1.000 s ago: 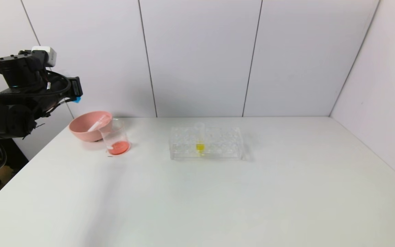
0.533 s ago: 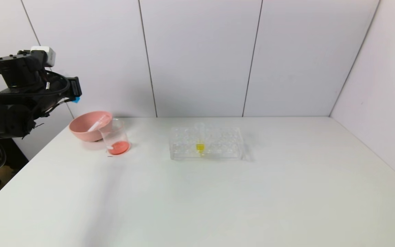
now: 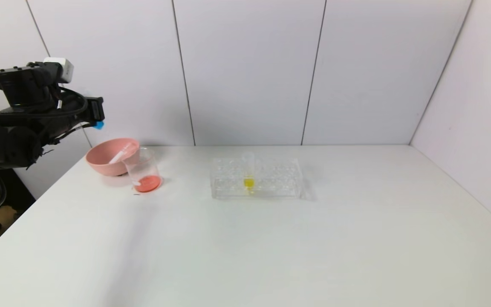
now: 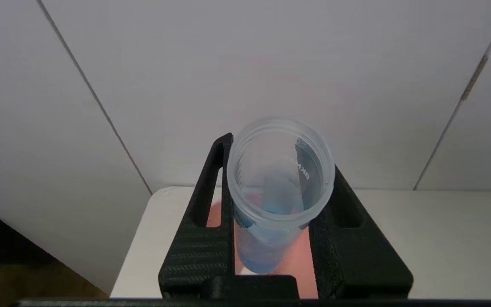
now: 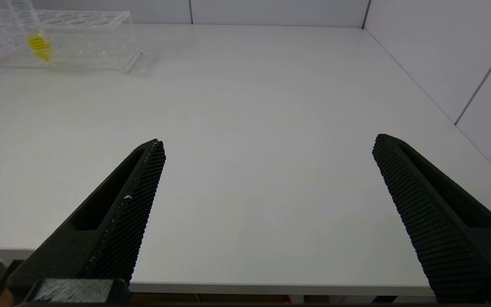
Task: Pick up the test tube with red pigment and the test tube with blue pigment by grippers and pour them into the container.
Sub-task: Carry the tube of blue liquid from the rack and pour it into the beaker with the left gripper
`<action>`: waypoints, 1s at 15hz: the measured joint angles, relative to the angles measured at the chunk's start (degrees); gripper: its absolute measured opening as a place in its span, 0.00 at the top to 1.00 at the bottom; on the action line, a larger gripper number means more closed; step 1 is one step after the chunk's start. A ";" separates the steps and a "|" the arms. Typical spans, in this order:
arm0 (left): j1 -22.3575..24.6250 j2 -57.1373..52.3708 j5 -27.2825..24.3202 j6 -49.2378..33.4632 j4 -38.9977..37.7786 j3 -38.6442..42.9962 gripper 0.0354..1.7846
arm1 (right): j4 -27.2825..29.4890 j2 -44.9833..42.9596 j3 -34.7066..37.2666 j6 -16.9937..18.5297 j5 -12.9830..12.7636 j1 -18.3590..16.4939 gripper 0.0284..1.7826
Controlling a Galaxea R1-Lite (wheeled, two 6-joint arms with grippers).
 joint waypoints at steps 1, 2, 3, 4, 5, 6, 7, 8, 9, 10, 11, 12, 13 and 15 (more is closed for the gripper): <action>0.16 -0.44 -1.73 0.06 2.69 -0.49 0.73 | 0.00 0.00 0.00 0.00 0.00 0.00 0.00; 0.40 -0.88 -3.69 0.48 5.68 -1.43 0.73 | 0.00 0.00 0.00 0.00 -0.02 0.00 0.00; 0.73 -1.21 -5.40 1.58 7.83 -2.28 0.73 | 0.00 0.00 0.00 -0.02 0.00 0.00 0.00; 1.32 -1.43 -7.46 3.86 9.29 -3.19 0.73 | 0.00 0.00 0.00 0.00 -0.02 0.00 0.00; 2.01 -1.51 -9.47 6.46 9.64 -4.12 0.73 | 0.00 0.00 0.00 0.00 -0.02 0.00 0.00; 2.86 -1.51 -11.96 9.26 9.81 -5.03 0.73 | 0.00 0.00 0.00 -0.02 -0.02 0.00 0.00; 3.58 -1.49 -14.30 11.36 10.31 -5.73 0.73 | 0.00 0.00 0.00 -0.02 0.02 0.00 0.00; 4.22 -1.44 -16.51 12.47 11.46 -6.22 0.73 | 0.00 0.00 0.00 0.00 0.02 0.00 0.00; 4.79 -1.44 -18.60 13.10 13.06 -6.50 0.73 | 0.00 0.00 0.00 0.00 -0.02 0.02 0.00; 5.21 -1.40 -20.18 13.90 14.63 -6.69 0.73 | 0.00 0.00 0.00 -0.02 0.00 0.00 0.00; 5.56 -1.35 -21.25 15.34 15.87 -6.94 0.73 | 0.00 0.00 0.00 -0.02 0.00 -0.02 0.00; 5.92 -1.29 -22.24 17.54 16.76 -7.38 0.73 | 0.00 0.00 0.00 0.00 0.00 0.00 0.00; 6.36 -1.13 -23.54 20.05 17.94 -8.05 0.73 | 0.00 0.00 0.00 -0.02 -0.02 0.00 0.00; 7.02 -0.66 -26.73 22.97 20.15 -9.36 0.73 | 0.00 0.00 0.00 0.00 -0.02 0.00 0.00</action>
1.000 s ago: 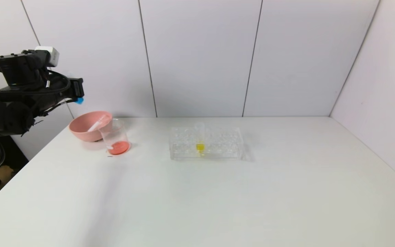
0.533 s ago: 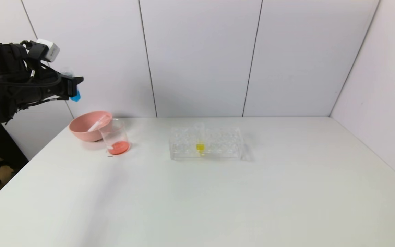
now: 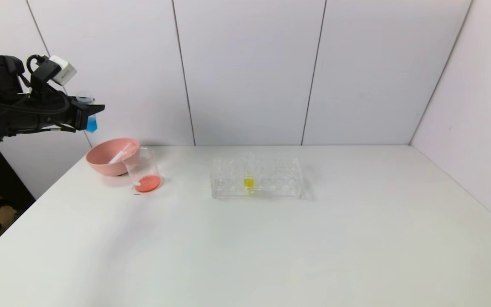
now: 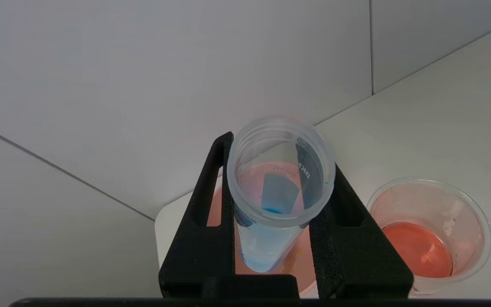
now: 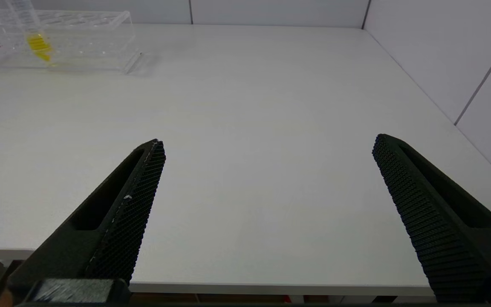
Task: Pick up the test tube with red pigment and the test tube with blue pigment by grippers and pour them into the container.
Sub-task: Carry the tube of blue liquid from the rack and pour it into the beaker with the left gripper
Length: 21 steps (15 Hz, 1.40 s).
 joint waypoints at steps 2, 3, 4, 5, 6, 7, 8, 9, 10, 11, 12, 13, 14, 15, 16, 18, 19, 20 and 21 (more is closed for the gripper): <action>0.17 0.57 -2.60 1.18 1.49 -0.85 0.73 | 0.00 0.00 0.00 -0.02 0.00 0.02 0.00; 0.22 0.80 -3.86 1.71 2.10 -1.13 0.73 | 0.00 0.00 0.00 -0.02 0.02 0.00 0.00; 0.26 1.07 -5.35 2.43 2.93 -1.55 0.73 | 0.00 0.00 0.00 -0.02 0.02 0.00 0.00; 0.30 1.43 -7.08 3.78 3.99 -2.21 0.73 | 0.00 0.00 0.00 -0.02 0.00 0.00 0.00; 0.39 1.90 -9.01 5.81 5.38 -3.15 0.73 | 0.00 0.00 0.00 -0.02 0.02 0.00 0.00; 0.63 2.40 -10.69 8.11 7.11 -4.25 0.73 | -0.02 0.00 0.00 -0.02 0.02 0.00 0.00; 0.99 3.02 -11.96 10.58 8.98 -5.63 0.73 | 0.00 0.00 0.00 -0.02 0.02 0.00 0.00; 1.33 3.75 -13.01 13.20 11.00 -7.12 0.73 | -0.02 0.00 0.00 0.00 0.00 0.00 0.00; 1.57 4.44 -13.40 15.43 12.64 -8.24 0.73 | 0.00 0.00 0.00 -0.02 0.02 -0.02 0.00; 1.73 5.05 -13.53 17.20 13.70 -9.07 0.73 | 0.00 0.00 0.00 -0.02 -0.02 -0.02 0.00; 1.93 5.60 -13.62 18.44 14.23 -9.68 0.73 | 0.00 0.00 0.00 -0.02 0.00 0.00 0.00; 2.04 6.08 -13.81 19.58 14.49 -10.23 0.73 | -0.02 0.00 0.00 0.00 0.00 0.00 0.00; 2.10 6.47 -13.97 20.98 14.88 -10.81 0.73 | 0.00 0.00 0.00 0.00 -0.02 0.00 0.00; 2.10 6.92 -14.08 22.94 16.02 -11.75 0.73 | 0.00 0.00 0.00 -0.02 -0.02 0.00 0.00; 2.07 7.25 -14.14 24.64 17.20 -12.63 0.73 | 0.00 0.00 0.00 -0.02 0.00 0.00 0.00; 2.10 8.02 -14.49 28.20 19.70 -14.91 0.73 | 0.00 0.00 0.00 0.00 0.02 0.00 0.00; 2.07 8.29 -15.49 29.25 20.85 -15.99 0.73 | 0.00 0.00 0.00 0.00 0.00 0.00 0.00; 2.01 8.51 -16.37 30.24 22.17 -17.14 0.73 | -0.02 0.00 0.00 0.00 -0.02 -0.02 0.00; 1.93 8.72 -16.74 31.60 23.88 -18.30 0.73 | 0.00 0.00 0.00 0.00 -0.02 0.00 0.00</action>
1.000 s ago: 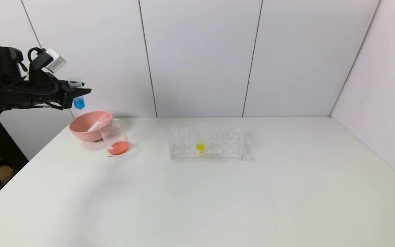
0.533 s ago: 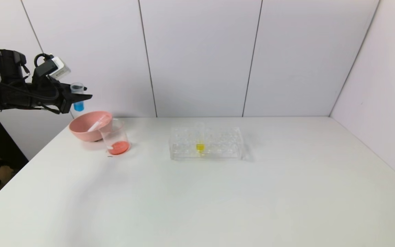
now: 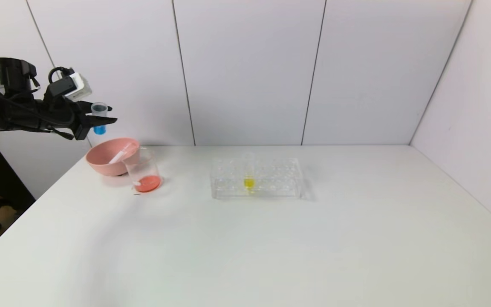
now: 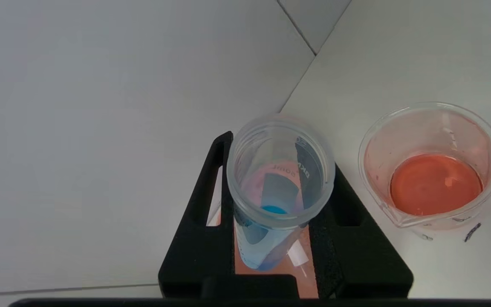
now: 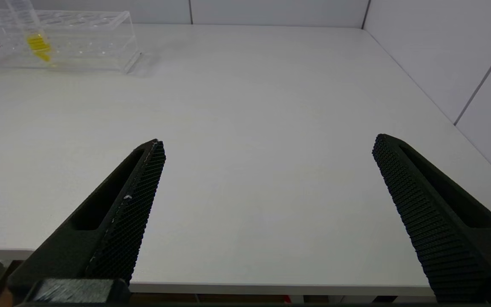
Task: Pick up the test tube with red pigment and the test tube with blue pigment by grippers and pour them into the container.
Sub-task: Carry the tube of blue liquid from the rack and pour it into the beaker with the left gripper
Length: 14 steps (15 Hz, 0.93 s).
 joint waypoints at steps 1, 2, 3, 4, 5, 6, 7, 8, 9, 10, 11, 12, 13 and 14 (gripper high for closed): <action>0.00 0.21 -0.10 1.45 2.01 -1.13 0.73 | 0.00 0.00 0.00 0.00 0.02 0.00 0.00; 0.02 0.35 -0.16 2.61 3.83 -2.18 0.73 | 0.00 0.00 0.00 0.00 0.05 0.00 0.00; 0.04 0.57 -0.29 3.80 5.99 -3.45 0.73 | 0.00 0.00 0.00 -0.02 0.02 0.00 0.00; 0.02 0.90 -0.73 4.90 7.72 -4.89 0.73 | -0.02 0.00 0.00 0.00 0.02 0.00 0.00; 0.00 1.34 -1.26 6.19 9.59 -6.46 0.73 | 0.00 0.00 0.00 -0.02 0.05 0.00 0.00; 0.09 1.90 -1.48 7.96 11.96 -8.30 0.73 | 0.00 0.00 0.00 0.00 0.05 0.00 0.00; 0.23 2.45 -1.57 9.89 14.09 -10.01 0.73 | 0.00 0.00 0.00 0.00 0.02 0.00 0.00; 0.37 3.05 -1.68 11.70 16.18 -11.39 0.73 | 0.00 0.00 0.00 0.00 0.02 0.00 0.00; 0.48 3.50 -1.68 12.70 17.55 -12.17 0.73 | 0.00 0.00 0.00 -0.02 0.02 0.00 0.00; 0.59 3.83 -1.60 12.97 17.77 -12.56 0.73 | 0.00 0.00 0.00 -0.02 0.02 0.00 0.00; 0.74 4.02 -1.56 13.41 17.83 -12.76 0.73 | 0.00 0.00 0.00 0.00 0.05 0.00 0.00; 0.96 4.12 -1.32 13.97 17.83 -12.87 0.73 | 0.00 0.00 0.00 0.00 0.02 0.02 0.00; 1.08 4.12 -0.96 14.25 17.83 -12.93 0.73 | 0.00 0.00 0.00 0.00 0.02 0.00 0.00; 1.16 4.07 -0.71 14.25 17.86 -13.02 0.73 | 0.00 0.00 0.00 -0.02 0.05 0.00 0.00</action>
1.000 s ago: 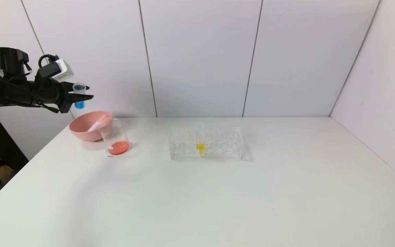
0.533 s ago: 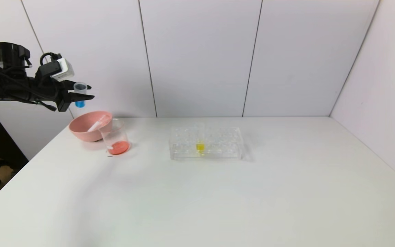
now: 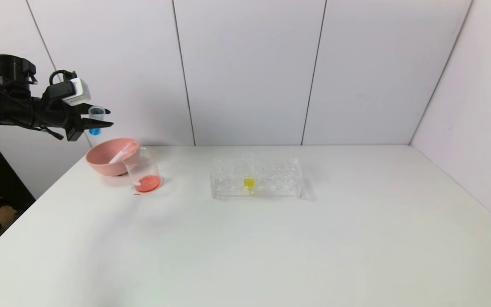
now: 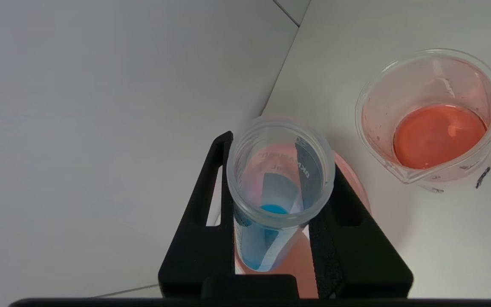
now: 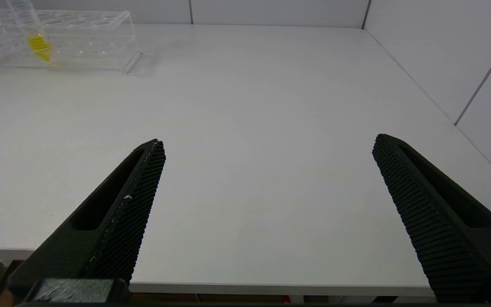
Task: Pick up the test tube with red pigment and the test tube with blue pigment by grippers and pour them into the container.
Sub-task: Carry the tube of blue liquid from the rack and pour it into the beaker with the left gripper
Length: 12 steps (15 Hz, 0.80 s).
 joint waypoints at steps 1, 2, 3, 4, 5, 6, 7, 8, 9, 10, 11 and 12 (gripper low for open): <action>0.04 -0.06 0.66 0.02 0.30 -0.02 0.73 | 0.00 0.00 0.00 0.00 0.02 0.00 0.00; 0.06 -0.22 1.68 0.05 0.85 -0.05 0.73 | 0.00 0.00 0.00 0.02 0.00 0.00 0.00; 0.09 -0.39 2.50 0.07 1.41 -0.07 0.73 | 0.00 0.00 0.00 0.02 0.00 -0.02 0.00; 0.09 -0.63 2.73 0.10 2.05 -0.11 0.73 | 0.00 0.00 0.00 0.00 -0.02 0.00 0.00; 0.09 -0.85 2.73 0.38 3.08 -0.13 0.73 | -0.02 0.00 0.00 0.00 0.00 0.00 0.00; 0.15 -1.10 2.73 1.06 4.17 -0.28 0.73 | 0.00 0.00 0.00 0.02 0.00 0.00 0.00; 0.37 -1.29 2.65 2.19 5.08 -0.55 0.73 | 0.00 0.00 0.00 0.02 -0.02 -0.02 0.00; 0.74 -1.49 2.32 3.17 5.66 -0.68 0.73 | 0.00 0.00 0.00 0.00 0.00 0.00 0.00; 1.16 -1.66 2.17 4.46 5.96 -0.77 0.73 | -0.02 0.00 0.00 0.00 -0.02 0.00 0.00; 1.60 -1.77 2.06 6.41 6.70 -0.80 0.73 | 0.00 0.00 0.00 0.02 -0.05 0.00 0.00; 1.93 -1.85 2.04 7.66 7.61 -0.88 0.73 | 0.00 0.00 0.00 0.02 -0.05 0.00 0.00; 2.18 -1.95 2.06 8.81 8.47 -0.96 0.73 | 0.00 0.00 0.00 0.02 -0.02 0.00 0.00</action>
